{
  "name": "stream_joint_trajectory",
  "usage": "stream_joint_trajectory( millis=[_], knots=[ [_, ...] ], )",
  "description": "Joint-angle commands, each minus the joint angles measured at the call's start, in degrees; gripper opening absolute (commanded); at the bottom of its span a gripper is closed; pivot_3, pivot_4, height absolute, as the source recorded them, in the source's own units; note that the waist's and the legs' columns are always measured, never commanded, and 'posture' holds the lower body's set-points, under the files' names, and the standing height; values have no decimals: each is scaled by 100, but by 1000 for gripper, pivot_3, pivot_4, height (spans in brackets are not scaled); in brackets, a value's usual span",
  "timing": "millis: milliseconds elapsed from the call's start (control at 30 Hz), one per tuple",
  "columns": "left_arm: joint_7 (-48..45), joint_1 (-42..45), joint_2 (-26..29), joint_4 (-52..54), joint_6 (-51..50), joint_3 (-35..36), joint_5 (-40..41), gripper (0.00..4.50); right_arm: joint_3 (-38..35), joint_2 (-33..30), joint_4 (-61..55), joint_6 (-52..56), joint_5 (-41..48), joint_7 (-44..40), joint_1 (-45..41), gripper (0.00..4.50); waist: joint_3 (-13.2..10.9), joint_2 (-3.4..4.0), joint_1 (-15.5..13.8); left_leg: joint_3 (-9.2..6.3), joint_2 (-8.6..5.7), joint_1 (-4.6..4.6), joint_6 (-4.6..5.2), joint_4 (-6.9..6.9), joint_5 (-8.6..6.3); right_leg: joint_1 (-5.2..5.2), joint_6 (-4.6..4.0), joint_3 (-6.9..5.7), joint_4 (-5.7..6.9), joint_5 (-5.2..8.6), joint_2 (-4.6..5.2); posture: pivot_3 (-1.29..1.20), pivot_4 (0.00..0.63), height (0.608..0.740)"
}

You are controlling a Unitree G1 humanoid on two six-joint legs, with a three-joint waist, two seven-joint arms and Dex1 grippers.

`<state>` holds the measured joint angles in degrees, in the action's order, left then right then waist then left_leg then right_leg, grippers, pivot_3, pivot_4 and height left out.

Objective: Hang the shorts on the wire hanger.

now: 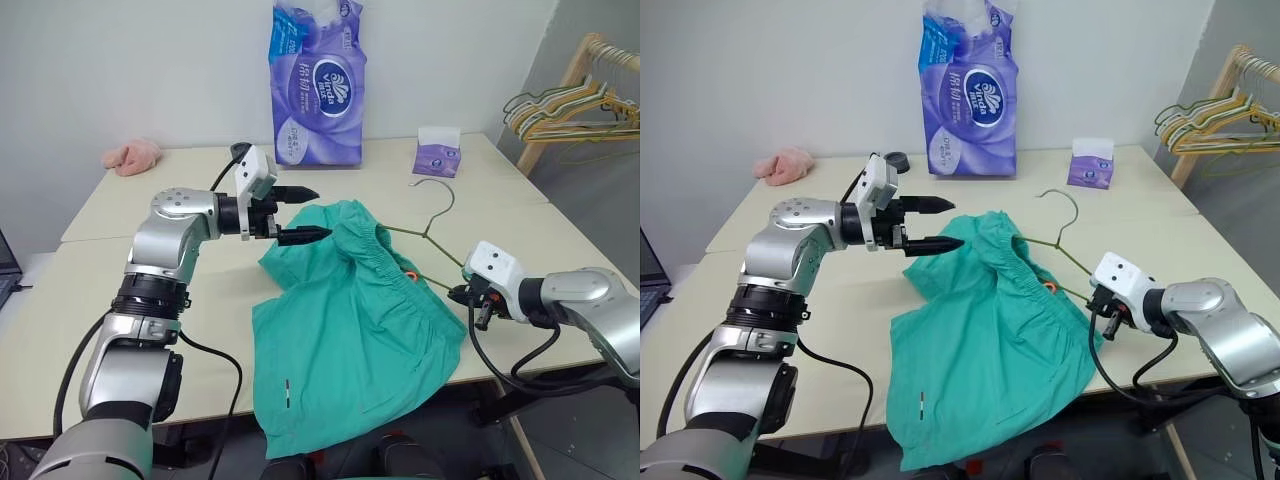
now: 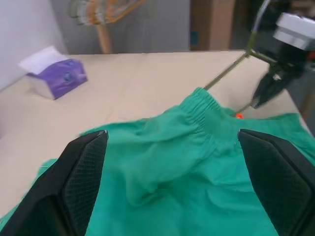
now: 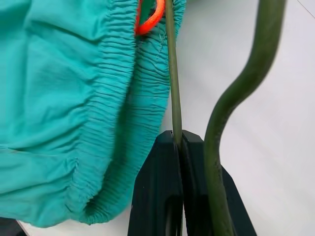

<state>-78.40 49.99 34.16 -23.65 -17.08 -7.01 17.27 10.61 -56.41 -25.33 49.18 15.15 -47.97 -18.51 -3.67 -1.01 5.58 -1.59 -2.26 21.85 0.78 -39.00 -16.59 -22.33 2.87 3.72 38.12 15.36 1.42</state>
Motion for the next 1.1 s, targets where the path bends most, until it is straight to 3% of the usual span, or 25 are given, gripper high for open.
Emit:
stream_joint_trajectory(
  millis=[33,233,533,700,800,1100],
  knots=[
    [-553,392,87,-209,506,-232,-256,4457,8,-106,-390,-163,-116,-92,-155,0,0,0,5,0,-1,0,0,0,0,1,0,1,-1,0,0,-174,4,740],
    [-621,694,-214,-877,1358,-441,-679,4457,135,-200,-730,-206,-212,-219,-237,0,0,0,17,0,-1,1,1,-2,0,1,0,1,-2,0,1,-192,2,740],
    [-1371,223,-266,-623,1532,-867,-842,4457,162,-219,-1018,-179,-308,-311,-297,0,1,1,132,-1,0,4,2,-1,0,-2,1,1,-1,0,0,-204,4,740],
    [-1204,244,-395,-1060,1888,-925,-1112,4457,162,-218,-1062,-253,-346,-365,-332,0,1,1,173,-3,0,5,2,-1,-1,-1,1,-1,-2,0,1,-207,6,740],
    [-1120,291,-498,-1347,1977,-899,-1201,3890,187,-204,-1076,-316,-377,-387,-357,0,1,0,177,-3,0,4,2,-1,-1,0,1,-1,-3,0,1,-207,6,740],
    [-1261,210,-654,-1328,1842,-864,-1139,1132,244,-202,-1129,-503,-495,-485,-351,0,1,0,250,-5,0,6,2,-1,-1,-2,1,-3,-2,1,1,-209,10,740]
  ],
)
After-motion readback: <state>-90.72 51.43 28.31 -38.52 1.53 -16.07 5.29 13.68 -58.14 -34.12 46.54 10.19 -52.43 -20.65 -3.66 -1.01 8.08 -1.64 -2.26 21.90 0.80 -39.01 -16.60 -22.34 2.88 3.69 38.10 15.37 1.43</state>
